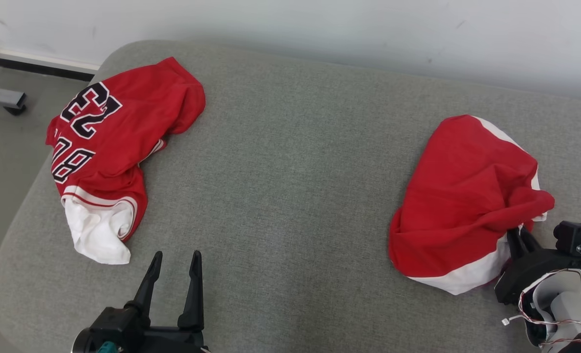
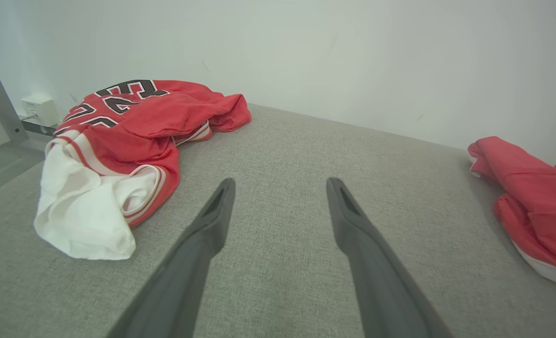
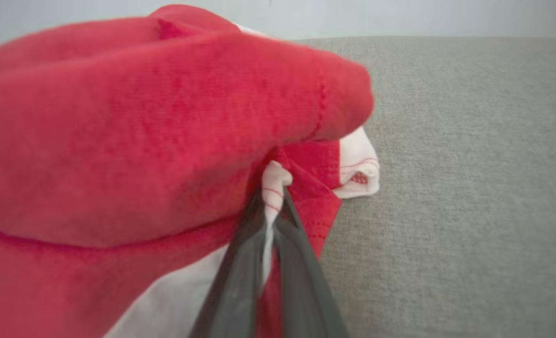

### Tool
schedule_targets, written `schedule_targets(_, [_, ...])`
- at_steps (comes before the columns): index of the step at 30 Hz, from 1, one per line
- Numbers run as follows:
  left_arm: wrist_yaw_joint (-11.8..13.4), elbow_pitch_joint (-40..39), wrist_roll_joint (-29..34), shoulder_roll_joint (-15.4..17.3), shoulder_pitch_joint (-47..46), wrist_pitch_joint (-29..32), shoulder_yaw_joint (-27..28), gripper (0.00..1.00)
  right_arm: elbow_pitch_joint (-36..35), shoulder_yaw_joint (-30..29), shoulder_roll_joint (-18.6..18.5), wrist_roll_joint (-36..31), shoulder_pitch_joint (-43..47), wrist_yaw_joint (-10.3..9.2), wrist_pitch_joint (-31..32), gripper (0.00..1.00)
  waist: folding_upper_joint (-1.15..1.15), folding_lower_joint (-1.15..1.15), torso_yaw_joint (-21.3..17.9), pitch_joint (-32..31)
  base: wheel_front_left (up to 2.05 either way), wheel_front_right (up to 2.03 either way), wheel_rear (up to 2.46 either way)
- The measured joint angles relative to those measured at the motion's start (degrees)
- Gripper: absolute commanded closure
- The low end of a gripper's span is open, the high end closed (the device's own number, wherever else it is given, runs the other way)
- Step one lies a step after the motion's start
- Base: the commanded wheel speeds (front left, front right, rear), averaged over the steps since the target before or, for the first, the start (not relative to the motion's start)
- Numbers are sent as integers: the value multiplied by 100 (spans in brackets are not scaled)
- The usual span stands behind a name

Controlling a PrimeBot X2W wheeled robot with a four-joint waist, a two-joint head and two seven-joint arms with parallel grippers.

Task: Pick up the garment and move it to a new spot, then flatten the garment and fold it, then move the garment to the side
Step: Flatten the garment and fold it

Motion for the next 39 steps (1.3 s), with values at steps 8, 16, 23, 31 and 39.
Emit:
schedule_targets(8, [-13,51,25,-3,52,0,65,0,7,60,-230,292,-41,0,-296,100,0,-1,-245,-175,0,0,0])
schedule_targets(16, [-19,66,49,-3,182,0,89,0,-635,-646,-859,326,51,0,-346,100,-1,-1,-532,-503,0,0,0])
schedule_targets(23, [-13,62,48,-5,210,0,91,0,-1226,-1076,-1252,-54,9,0,-345,100,0,-1,-653,-714,0,0,0])
schedule_targets(31, [-2,34,33,-5,320,0,174,0,-2346,-673,-1122,-599,-286,0,-141,100,-1,-1,-648,-877,0,0,0])
schedule_targets(39, [31,-22,-11,-5,315,0,100,0,-2950,837,-218,-698,-324,0,220,100,-1,-2,-501,-886,0,0,0])
